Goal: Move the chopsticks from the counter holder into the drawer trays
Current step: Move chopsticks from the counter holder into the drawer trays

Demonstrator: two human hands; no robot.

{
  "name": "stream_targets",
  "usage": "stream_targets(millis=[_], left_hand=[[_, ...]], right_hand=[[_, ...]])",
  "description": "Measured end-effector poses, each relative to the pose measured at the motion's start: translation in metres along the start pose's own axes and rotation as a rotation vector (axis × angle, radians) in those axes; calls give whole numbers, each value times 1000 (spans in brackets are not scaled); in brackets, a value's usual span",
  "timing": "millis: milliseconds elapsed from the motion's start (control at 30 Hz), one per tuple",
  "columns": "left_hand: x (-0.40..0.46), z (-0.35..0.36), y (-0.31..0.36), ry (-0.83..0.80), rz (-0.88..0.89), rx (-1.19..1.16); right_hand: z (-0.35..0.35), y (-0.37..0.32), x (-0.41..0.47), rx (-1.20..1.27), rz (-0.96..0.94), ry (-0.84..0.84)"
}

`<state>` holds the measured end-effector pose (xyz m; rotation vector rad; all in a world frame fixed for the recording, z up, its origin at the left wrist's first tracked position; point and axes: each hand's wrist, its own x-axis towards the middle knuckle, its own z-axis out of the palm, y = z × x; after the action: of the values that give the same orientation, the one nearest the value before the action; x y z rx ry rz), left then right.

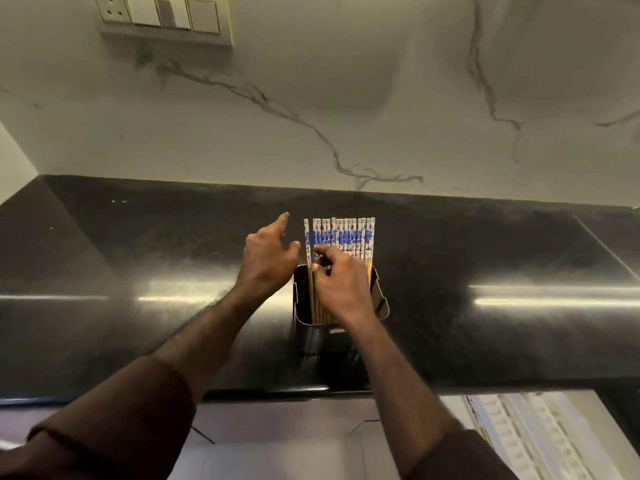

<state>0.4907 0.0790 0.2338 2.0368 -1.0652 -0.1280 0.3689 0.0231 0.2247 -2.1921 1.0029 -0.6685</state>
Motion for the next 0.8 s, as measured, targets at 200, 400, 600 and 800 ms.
stream_targets(millis=[200, 400, 600, 800], left_hand=[[14, 16, -12, -35, -57, -181], [22, 25, -10, -56, -150, -449], [22, 31, -10, -60, -173, -548], [16, 25, -6, -51, -180, -673]], right_hand=[[16, 9, 10, 12, 31, 93], [22, 13, 9, 68, 67, 153], [22, 15, 8, 36, 83, 83], [17, 12, 10, 22, 76, 49]])
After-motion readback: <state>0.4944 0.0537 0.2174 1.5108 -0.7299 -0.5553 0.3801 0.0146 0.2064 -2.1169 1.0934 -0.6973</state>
